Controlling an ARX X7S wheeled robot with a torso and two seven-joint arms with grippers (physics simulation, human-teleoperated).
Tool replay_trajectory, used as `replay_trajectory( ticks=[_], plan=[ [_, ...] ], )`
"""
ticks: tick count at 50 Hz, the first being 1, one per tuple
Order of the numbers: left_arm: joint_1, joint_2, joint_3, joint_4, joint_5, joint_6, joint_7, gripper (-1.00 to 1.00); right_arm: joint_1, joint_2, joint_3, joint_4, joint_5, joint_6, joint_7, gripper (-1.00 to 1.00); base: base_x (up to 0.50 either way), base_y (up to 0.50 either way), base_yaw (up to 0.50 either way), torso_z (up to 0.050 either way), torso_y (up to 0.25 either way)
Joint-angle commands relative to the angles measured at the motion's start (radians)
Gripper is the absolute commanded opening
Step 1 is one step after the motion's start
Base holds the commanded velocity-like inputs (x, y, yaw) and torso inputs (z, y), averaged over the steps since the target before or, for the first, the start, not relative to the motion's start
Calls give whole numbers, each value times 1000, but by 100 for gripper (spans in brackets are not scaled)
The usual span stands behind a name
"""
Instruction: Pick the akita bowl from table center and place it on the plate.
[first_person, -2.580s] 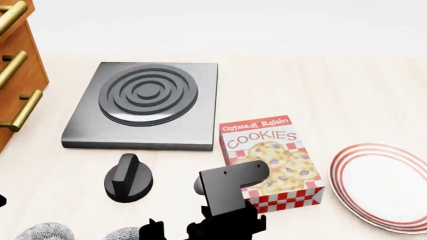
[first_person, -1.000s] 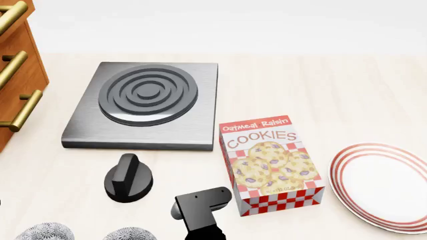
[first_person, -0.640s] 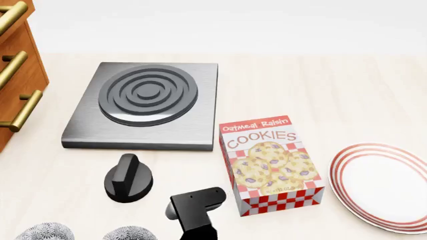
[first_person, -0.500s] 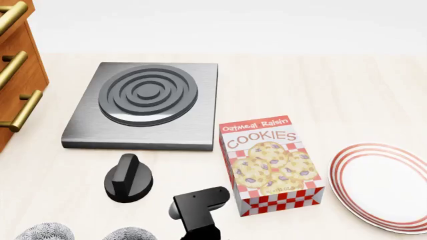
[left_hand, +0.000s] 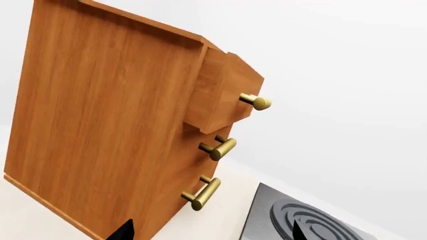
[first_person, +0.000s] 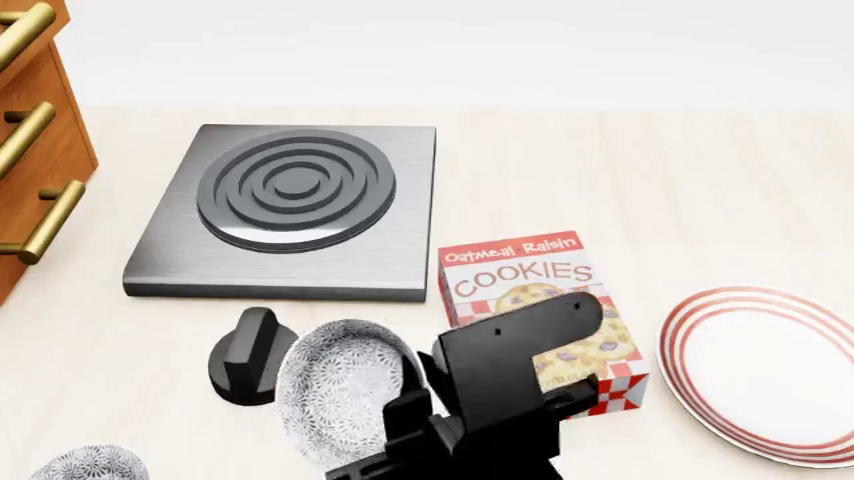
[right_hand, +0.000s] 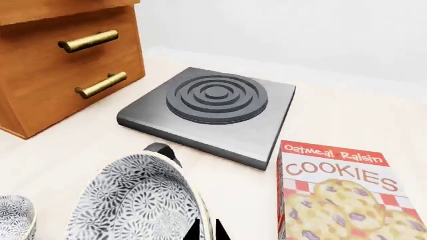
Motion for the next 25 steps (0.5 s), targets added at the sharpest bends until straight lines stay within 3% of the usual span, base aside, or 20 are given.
replay_trajectory(
  ticks=[1, 18, 23, 25],
  plan=[
    [-8, -4, 4, -4, -4, 1, -5, 100, -45, 104, 62, -265, -44, -29, 99, -100, 0, 0, 0, 0, 0],
    [0, -5, 17, 0, -3, 11, -9, 100, -37, 286, 225, -466, -146, -28, 209, -100, 0, 0, 0, 0, 0],
    [2, -8, 17, 3, -6, 12, -11, 100, -38, 307, 275, -455, -163, -54, 217, -100, 0, 0, 0, 0, 0],
    [2, -7, 20, -1, -3, 16, -10, 100, -24, 294, 327, -433, -133, 6, 238, -100, 0, 0, 0, 0, 0]
  ],
)
